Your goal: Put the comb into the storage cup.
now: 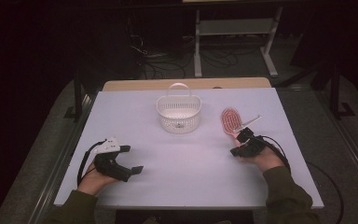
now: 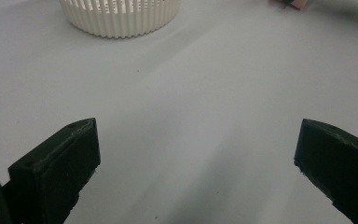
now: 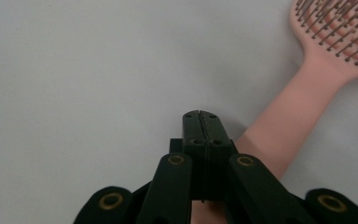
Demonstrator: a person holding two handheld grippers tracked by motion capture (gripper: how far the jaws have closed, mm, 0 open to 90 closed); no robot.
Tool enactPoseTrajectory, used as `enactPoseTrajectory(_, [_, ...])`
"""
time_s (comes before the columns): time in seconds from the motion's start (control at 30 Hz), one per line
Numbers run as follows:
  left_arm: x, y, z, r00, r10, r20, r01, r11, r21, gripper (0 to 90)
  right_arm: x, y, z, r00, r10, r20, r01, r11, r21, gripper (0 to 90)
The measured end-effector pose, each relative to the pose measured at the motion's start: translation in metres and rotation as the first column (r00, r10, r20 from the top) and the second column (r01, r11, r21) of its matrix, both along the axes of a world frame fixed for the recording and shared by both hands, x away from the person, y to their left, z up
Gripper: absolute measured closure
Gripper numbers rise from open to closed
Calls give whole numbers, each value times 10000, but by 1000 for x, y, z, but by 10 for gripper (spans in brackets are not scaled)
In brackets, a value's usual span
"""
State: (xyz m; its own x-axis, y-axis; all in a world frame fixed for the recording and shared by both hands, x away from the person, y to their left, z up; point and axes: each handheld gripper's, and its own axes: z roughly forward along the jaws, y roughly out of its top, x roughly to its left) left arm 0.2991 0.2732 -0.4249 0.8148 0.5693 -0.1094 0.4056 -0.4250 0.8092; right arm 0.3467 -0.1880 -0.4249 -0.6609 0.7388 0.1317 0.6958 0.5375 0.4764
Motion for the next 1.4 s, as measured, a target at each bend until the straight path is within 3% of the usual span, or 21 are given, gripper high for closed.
enactPoseTrajectory(1.2, [0,0,-1,10000,4,-6,-4,10000,-6,0,-7,-48,-2,9953,-960,107,962,9950,-273,895])
enactPoseTrajectory(1.4, [0,0,0,10000,-20,-7,20,10000,28,0,-8,-49,0,9960,-876,184,879,9960,-133,895])
